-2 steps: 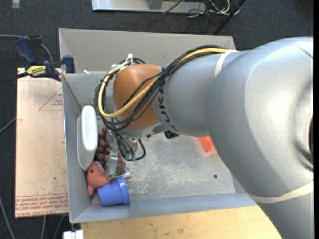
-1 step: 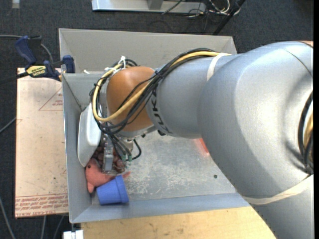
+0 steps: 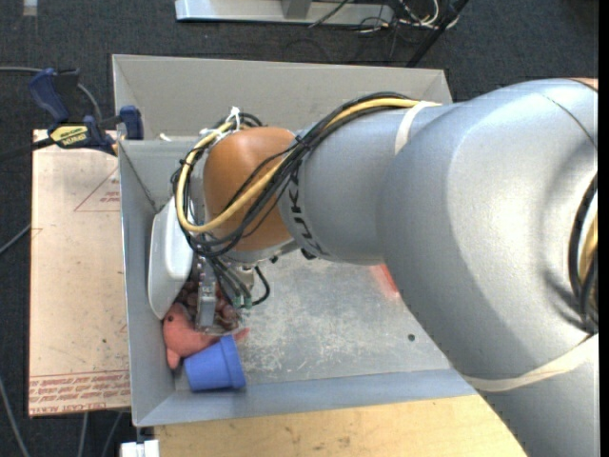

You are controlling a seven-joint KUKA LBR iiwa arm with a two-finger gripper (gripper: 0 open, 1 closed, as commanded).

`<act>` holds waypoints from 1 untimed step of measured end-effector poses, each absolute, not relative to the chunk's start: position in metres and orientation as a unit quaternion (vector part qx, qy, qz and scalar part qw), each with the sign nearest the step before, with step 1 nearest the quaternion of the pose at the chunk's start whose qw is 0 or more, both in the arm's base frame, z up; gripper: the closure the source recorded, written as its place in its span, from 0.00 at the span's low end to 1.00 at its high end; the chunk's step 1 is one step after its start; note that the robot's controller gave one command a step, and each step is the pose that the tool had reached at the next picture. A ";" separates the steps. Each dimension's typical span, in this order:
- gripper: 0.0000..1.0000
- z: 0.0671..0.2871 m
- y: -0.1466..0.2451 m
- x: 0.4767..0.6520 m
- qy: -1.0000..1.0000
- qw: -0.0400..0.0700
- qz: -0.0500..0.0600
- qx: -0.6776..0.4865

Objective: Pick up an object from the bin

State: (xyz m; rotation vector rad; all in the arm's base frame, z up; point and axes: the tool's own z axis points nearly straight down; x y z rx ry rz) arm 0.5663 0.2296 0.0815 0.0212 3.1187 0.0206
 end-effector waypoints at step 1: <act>1.00 0.121 0.224 0.566 1.000 0.010 0.005 -0.006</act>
Offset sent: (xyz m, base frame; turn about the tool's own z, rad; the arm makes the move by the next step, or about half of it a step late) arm 0.0003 -0.0044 -0.0078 0.0431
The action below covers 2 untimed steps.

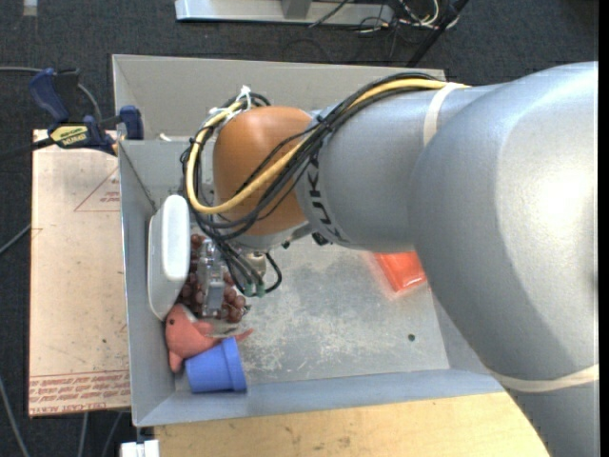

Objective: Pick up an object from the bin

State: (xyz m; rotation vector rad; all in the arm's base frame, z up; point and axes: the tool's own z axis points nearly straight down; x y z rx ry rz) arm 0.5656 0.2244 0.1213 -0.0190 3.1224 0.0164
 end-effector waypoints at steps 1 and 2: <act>1.00 0.134 0.225 0.568 1.000 0.014 0.007 0.003; 1.00 0.186 0.227 0.577 1.000 0.010 0.005 -0.003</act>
Offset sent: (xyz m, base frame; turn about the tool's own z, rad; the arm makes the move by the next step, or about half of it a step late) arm 0.0116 0.0026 0.0654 0.0044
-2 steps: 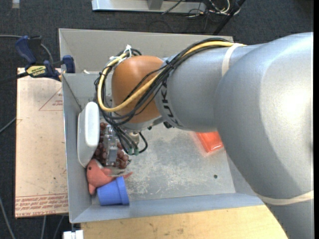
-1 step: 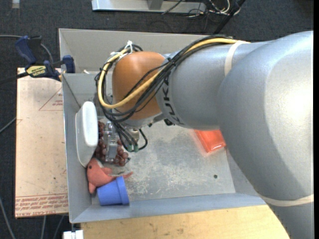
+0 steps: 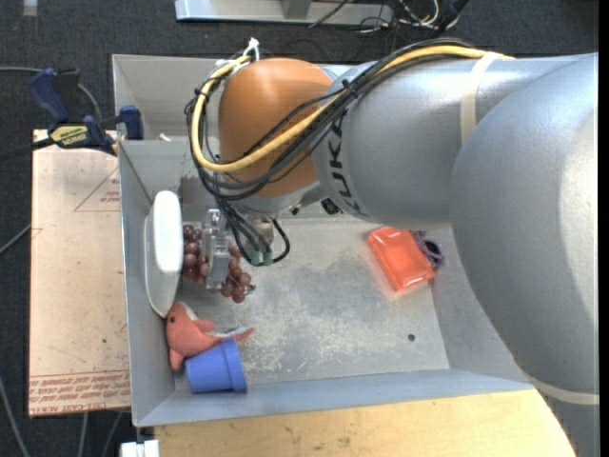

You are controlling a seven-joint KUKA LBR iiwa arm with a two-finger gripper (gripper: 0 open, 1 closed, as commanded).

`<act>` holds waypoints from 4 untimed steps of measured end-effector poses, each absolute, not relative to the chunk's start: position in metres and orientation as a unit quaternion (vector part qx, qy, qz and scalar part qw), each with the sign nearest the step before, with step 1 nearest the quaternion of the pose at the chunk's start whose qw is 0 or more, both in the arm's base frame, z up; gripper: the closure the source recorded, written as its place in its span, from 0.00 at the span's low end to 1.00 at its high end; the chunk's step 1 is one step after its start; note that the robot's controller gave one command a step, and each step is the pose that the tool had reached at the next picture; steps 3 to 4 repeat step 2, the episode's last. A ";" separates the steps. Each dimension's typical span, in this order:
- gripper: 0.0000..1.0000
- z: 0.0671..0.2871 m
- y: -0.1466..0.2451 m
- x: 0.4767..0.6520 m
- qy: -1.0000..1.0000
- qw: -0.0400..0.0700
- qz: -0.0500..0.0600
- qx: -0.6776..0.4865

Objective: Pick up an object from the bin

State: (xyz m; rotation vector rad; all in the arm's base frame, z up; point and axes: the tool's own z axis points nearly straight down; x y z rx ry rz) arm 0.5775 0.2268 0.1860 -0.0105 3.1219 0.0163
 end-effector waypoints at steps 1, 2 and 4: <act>1.00 0.186 0.227 0.577 1.000 0.010 0.005 -0.003; 1.00 0.229 0.227 0.579 1.000 0.007 0.004 0.005; 1.00 0.229 0.227 0.579 1.000 0.007 0.004 0.005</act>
Offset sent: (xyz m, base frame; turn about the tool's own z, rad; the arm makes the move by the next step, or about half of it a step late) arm 0.0060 0.0023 0.1221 0.0458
